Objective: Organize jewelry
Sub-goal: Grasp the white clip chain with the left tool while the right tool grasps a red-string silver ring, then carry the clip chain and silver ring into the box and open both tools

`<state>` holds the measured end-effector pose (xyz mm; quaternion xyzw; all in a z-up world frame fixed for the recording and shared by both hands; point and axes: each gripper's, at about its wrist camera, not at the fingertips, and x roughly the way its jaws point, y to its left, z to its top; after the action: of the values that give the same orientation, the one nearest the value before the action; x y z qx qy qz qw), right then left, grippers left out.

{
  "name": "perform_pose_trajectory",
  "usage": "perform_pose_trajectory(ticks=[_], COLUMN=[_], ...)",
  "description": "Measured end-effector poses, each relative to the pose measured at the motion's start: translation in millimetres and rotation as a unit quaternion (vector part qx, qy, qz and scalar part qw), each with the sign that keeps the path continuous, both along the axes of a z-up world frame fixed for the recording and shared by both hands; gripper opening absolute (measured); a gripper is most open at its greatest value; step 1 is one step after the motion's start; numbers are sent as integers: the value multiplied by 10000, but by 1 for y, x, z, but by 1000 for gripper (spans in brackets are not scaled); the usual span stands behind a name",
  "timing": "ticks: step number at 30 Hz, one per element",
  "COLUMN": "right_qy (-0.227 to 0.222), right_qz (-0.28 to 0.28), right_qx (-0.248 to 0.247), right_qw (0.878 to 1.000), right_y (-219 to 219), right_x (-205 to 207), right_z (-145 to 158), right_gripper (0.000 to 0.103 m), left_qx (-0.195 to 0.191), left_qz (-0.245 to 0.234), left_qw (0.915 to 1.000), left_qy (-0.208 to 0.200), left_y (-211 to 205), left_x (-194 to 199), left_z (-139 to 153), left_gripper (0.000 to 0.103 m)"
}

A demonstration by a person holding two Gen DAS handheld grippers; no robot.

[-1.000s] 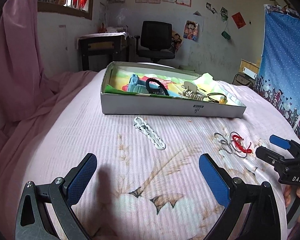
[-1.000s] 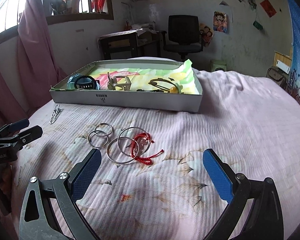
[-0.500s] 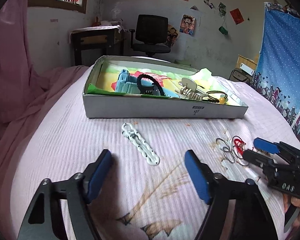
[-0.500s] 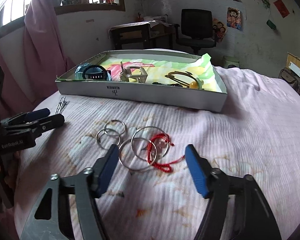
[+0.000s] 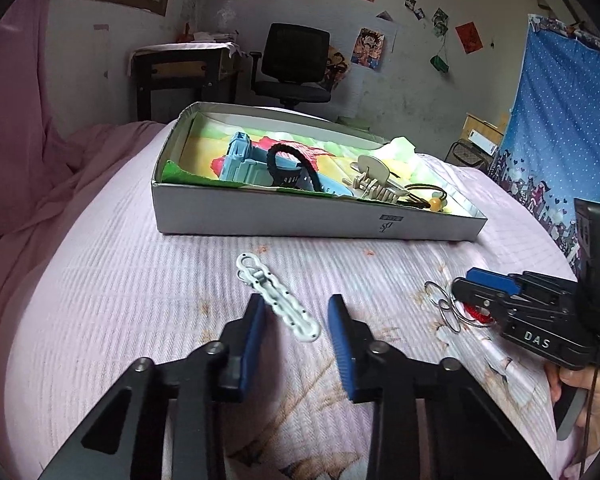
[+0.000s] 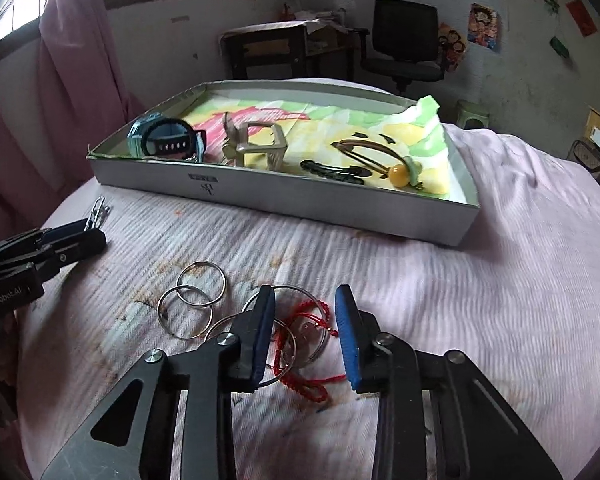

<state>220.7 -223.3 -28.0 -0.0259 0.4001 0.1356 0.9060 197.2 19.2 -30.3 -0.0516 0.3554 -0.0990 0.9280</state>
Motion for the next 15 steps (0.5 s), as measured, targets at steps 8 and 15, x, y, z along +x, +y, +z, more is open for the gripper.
perform_pose_trajectory(ticks=[8, 15], right_qy=[72, -20], right_qz=[-10, -3], right_qx=[73, 215], right_qw=[9999, 9998], right_y=[-3, -7], right_x=[5, 2], right_z=[-1, 0], right_gripper=[14, 5], left_qx=[-127, -117], left_qz=[-52, -127], left_qw=[9999, 9998], left_qy=[24, -45], left_y=[1, -2], left_x=[-1, -3], left_z=[-3, -4], left_gripper=[10, 5])
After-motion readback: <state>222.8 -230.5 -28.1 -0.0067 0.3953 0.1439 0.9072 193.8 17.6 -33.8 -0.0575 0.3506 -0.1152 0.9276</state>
